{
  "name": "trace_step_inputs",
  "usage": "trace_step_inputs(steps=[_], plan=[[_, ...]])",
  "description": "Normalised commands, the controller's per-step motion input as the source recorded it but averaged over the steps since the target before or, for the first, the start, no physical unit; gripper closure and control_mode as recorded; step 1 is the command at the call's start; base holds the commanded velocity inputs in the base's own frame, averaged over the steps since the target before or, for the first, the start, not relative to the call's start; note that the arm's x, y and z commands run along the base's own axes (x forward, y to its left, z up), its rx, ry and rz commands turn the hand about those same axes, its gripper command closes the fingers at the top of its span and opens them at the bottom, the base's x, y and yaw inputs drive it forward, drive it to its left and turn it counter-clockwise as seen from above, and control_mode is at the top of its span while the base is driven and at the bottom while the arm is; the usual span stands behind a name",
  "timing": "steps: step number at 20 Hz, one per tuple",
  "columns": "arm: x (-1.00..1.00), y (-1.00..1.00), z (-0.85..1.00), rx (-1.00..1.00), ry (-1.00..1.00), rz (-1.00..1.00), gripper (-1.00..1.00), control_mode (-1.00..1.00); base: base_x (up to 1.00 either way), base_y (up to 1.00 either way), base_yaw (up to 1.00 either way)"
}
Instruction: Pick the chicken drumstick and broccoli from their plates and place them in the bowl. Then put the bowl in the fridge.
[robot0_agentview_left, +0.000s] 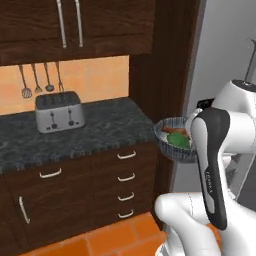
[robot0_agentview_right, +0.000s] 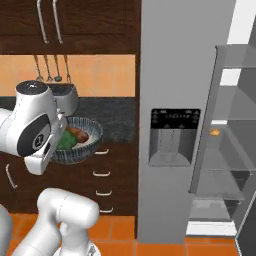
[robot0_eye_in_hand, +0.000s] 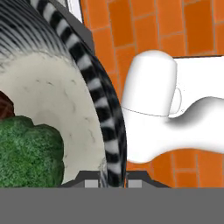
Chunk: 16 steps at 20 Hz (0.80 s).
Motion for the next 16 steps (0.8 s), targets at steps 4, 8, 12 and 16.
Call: trace_step_inputs(steps=[4, 8, 12, 16], plan=[[0.0, 0.0, 0.0, 0.0, 0.0, 0.0, 1.0, 1.0, 0.04, 0.35, -0.79], [0.0, 0.0, 0.0, 0.0, 0.0, 0.0, 1.0, 1.0, 0.49, -0.27, -0.66], [0.0, 0.0, 0.0, 0.0, 0.0, 0.0, 1.0, 1.0, 0.84, -0.54, -0.33], [0.0, 0.0, 0.0, 0.0, 0.0, 0.0, 1.0, 1.0, 0.74, -0.87, -0.06]])
